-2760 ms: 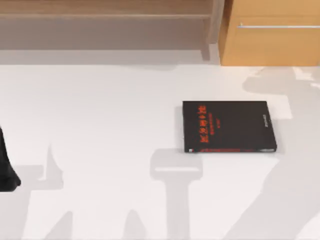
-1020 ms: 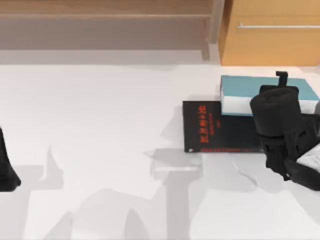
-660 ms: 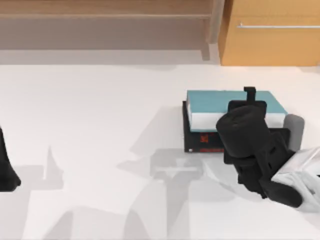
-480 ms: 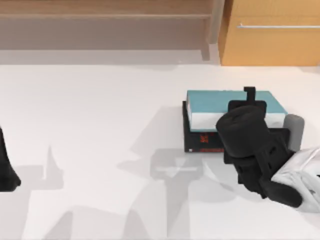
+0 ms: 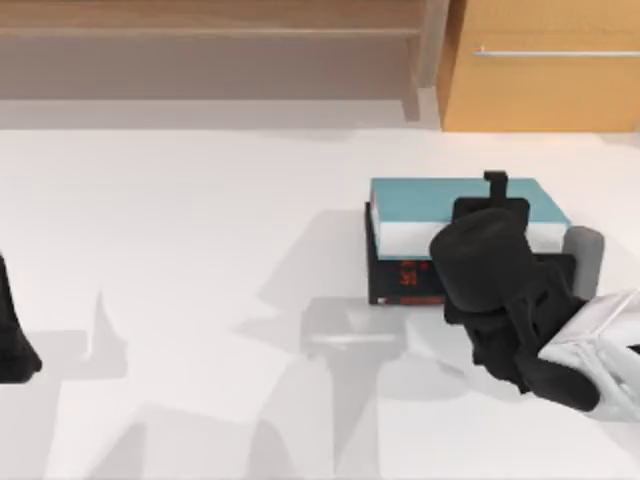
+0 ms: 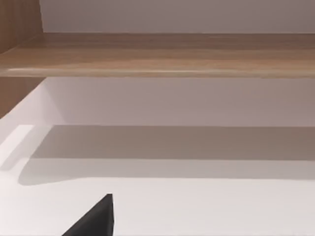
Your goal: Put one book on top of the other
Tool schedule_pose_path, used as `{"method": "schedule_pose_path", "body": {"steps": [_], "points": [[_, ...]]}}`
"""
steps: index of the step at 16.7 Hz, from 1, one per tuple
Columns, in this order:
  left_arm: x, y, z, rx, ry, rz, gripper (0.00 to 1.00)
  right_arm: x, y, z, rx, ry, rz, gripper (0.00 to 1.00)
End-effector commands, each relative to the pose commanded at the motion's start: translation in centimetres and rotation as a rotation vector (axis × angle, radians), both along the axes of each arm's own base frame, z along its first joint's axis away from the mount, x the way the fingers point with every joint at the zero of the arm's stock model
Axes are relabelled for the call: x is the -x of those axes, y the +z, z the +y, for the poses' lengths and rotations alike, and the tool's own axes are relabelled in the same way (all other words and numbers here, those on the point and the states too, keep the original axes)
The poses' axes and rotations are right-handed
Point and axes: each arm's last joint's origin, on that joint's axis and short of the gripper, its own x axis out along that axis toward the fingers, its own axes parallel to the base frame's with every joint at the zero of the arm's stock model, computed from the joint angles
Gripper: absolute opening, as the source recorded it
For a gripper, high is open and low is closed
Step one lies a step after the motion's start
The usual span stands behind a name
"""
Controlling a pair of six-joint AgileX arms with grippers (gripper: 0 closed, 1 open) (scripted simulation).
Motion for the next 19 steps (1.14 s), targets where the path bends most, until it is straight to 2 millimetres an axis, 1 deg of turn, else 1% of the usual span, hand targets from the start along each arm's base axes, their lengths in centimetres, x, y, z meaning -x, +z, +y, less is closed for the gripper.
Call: {"method": "schedule_pose_path", "body": {"steps": [13, 14, 19], "points": [[0.0, 0.0, 0.0, 0.0, 0.0, 0.0, 1.0, 0.0, 0.0, 0.0, 0.0, 0.0, 0.0, 0.98], [0.0, 0.0, 0.0, 0.0, 0.0, 0.0, 1.0, 0.0, 0.0, 0.0, 0.0, 0.0, 0.0, 1.0], [0.0, 0.0, 0.0, 0.0, 0.0, 0.0, 1.0, 0.0, 0.0, 0.0, 0.0, 0.0, 0.0, 1.0]]}}
